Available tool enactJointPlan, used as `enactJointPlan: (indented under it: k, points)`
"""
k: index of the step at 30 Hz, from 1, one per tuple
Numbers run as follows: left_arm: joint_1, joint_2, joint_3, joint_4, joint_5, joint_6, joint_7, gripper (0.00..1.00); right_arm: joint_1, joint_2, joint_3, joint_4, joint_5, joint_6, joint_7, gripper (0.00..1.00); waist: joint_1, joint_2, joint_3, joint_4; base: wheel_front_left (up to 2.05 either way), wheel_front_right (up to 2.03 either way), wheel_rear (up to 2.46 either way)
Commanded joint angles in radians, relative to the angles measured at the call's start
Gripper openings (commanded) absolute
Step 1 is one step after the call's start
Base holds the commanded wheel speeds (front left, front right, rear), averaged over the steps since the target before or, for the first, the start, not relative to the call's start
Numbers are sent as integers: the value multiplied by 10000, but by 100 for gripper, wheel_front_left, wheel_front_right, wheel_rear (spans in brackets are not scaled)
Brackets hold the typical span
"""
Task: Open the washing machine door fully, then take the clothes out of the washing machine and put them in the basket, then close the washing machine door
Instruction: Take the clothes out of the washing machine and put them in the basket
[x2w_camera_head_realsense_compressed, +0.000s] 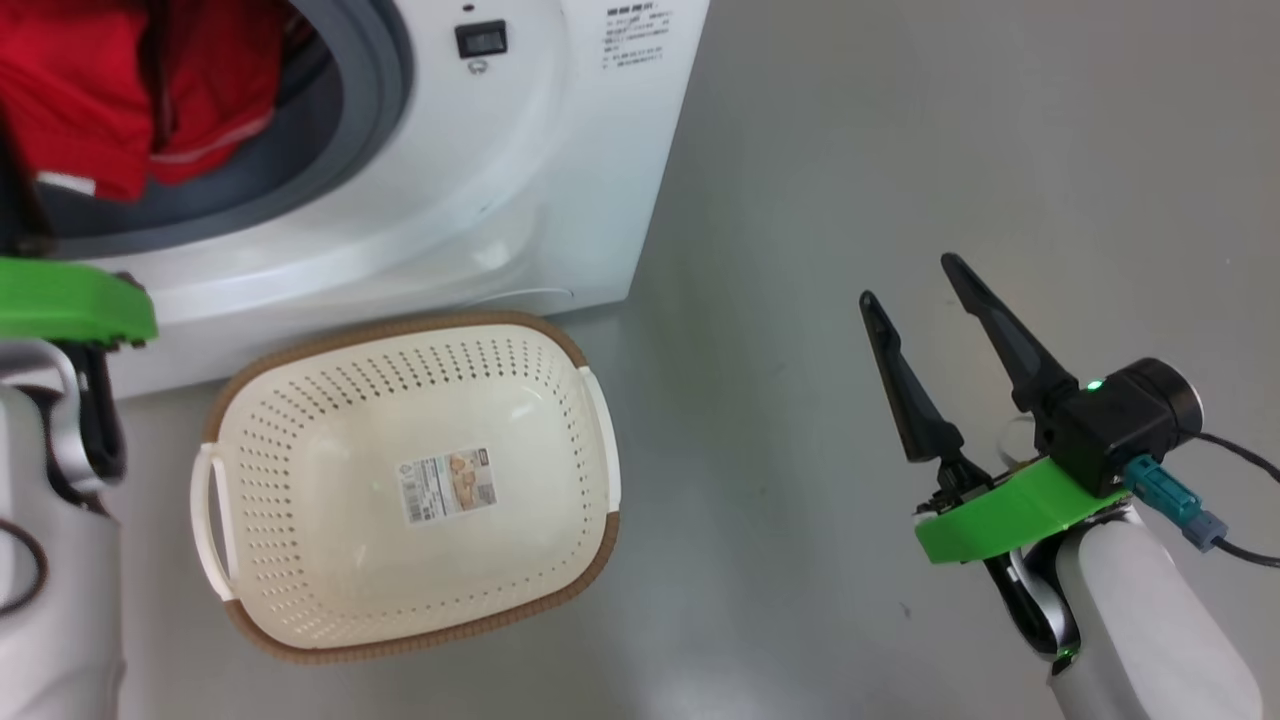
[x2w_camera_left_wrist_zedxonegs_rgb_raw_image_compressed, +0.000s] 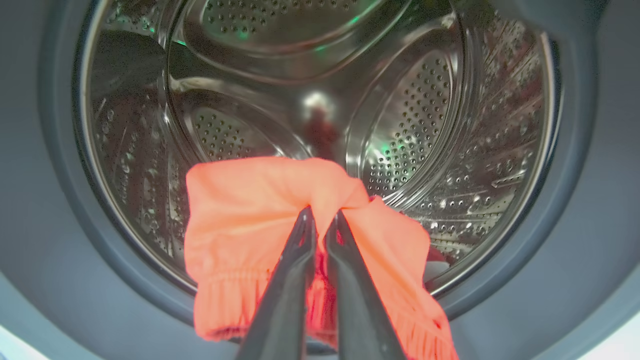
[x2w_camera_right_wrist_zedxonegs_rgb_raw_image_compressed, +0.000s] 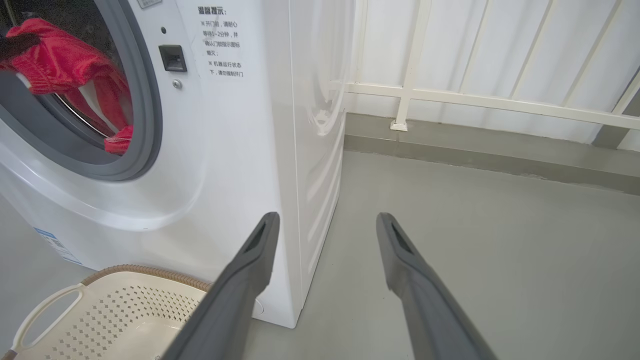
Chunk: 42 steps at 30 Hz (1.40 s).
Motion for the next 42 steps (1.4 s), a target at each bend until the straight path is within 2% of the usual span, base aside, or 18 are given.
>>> enactJointPlan:
  k: [1, 7, 18, 32, 38, 42]
  points:
    - [257, 327, 342, -472, 108, 70, -86, 0, 283, -52, 203, -177, -98, 46, -65, 100, 0, 0, -284, 104, 0, 0, 0]
    - [1226, 36, 534, -1561, 305, 177, -87, 0, 458, -93, 150, -98, -107, 46, -65, 100, 0, 0, -808, 231, 0, 0, 0]
    - [2852, -641, 526, -3212, -222, 2, 41, 0, 818, -32, -17, 27, -126, 46, -65, 100, 0, 0, -1739, 356, 0, 0, 0]
    - [4434, -1150, 126, -5299, -297, 265, 598, 0, 1119, 22, -107, 106, -147, 46, -65, 100, 0, 0, -2536, 358, 0, 0, 0]
    - [5153, -1375, -187, -5803, -307, 366, 767, 0, 1321, 13, -231, 24, -150, 46, -65, 100, 0, 0, -2610, 438, 0, 0, 0]
    - [5473, -1551, -494, -5655, -501, 313, 886, 0, 1328, 26, -240, -27, -139, 46, -65, 100, 0, 0, -2459, 490, 0, 0, 0]
